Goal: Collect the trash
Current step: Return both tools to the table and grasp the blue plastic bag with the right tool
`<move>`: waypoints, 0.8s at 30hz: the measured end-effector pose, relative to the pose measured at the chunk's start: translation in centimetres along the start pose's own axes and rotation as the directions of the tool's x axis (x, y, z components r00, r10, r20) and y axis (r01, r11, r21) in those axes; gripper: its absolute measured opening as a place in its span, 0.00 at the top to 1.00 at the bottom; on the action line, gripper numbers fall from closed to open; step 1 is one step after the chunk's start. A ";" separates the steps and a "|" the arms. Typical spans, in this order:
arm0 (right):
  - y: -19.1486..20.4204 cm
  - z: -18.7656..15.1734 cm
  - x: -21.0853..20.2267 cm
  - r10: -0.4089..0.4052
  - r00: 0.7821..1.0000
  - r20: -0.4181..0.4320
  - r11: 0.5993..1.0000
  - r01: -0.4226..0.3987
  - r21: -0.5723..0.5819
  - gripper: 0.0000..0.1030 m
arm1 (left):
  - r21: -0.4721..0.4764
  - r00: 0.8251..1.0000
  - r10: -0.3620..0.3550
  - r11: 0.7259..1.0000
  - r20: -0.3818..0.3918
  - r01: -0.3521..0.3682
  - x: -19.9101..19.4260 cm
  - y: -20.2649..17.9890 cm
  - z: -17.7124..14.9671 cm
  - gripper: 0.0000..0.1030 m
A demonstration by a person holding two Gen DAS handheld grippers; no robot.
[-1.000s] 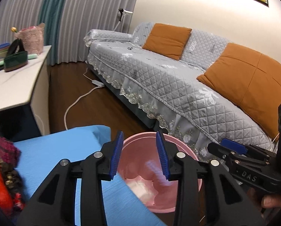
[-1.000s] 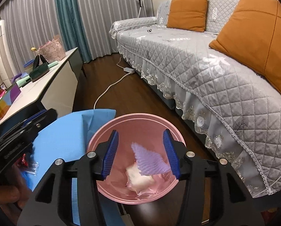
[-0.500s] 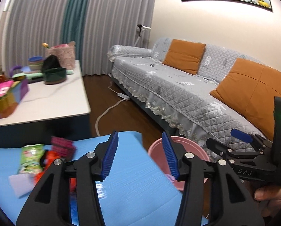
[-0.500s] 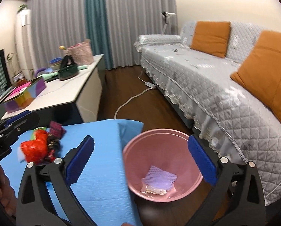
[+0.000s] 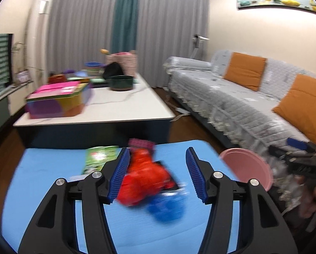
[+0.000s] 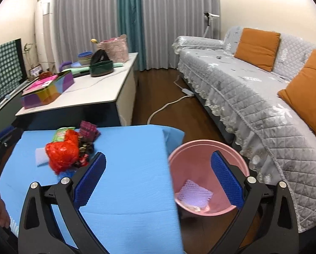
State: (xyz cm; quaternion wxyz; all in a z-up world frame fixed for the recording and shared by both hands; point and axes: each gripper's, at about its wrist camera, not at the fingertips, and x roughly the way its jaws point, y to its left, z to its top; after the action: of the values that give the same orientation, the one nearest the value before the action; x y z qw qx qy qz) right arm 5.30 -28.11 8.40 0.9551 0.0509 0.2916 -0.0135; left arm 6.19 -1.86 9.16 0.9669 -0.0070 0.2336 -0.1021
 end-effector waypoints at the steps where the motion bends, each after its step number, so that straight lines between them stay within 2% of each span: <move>1: 0.3 0.0 0.0 0.004 1.000 0.000 1.000 -0.004 -0.006 0.11 | -0.016 1.000 0.031 0.999 0.000 -0.031 -0.1 1.1 -0.4 0.47; 5: 1.9 -0.4 0.6 0.055 0.998 -0.001 0.998 -0.055 -0.025 0.24 | -0.097 0.995 0.099 0.990 -0.003 -0.099 -0.4 4.8 -0.7 0.47; 8: 3.2 -0.9 1.5 0.091 0.996 -0.014 0.996 -0.091 -0.024 0.45 | -0.137 0.989 0.151 0.979 -0.006 -0.150 -0.7 7.2 -1.2 0.47; 11: 4.6 -1.4 2.6 0.132 0.991 -0.025 0.991 -0.133 -0.026 0.56 | -0.169 0.984 0.177 0.969 -0.019 -0.178 -0.6 8.8 -1.6 0.49; 13: 5.5 -1.8 3.3 0.159 0.987 -0.033 0.987 -0.159 -0.026 0.58 | -0.179 0.983 0.180 0.967 -0.025 -0.181 -0.6 9.5 -1.8 0.54; 20: 9.5 -3.9 6.6 0.230 0.966 -0.116 0.969 -0.239 -0.066 0.58 | -0.191 0.984 0.180 0.965 -0.014 -0.179 -1.2 10.6 -1.9 0.54; 22: 10.4 -4.5 7.3 0.248 0.959 -0.134 0.963 -0.259 -0.075 0.57 | -0.198 0.985 0.173 0.965 -0.009 -0.171 -1.4 10.9 -1.8 0.54; 24: 11.1 -4.8 8.0 0.254 0.956 -0.147 0.960 -0.268 -0.084 0.51 | -0.200 0.987 0.162 0.967 -0.006 -0.160 -1.5 10.9 -1.7 0.54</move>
State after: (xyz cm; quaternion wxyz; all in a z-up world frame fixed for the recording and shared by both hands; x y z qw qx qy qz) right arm 9.88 -16.50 0.93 0.9279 0.0406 0.3465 0.1313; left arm 6.26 9.14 7.68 0.9676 -0.0857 0.2374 0.0010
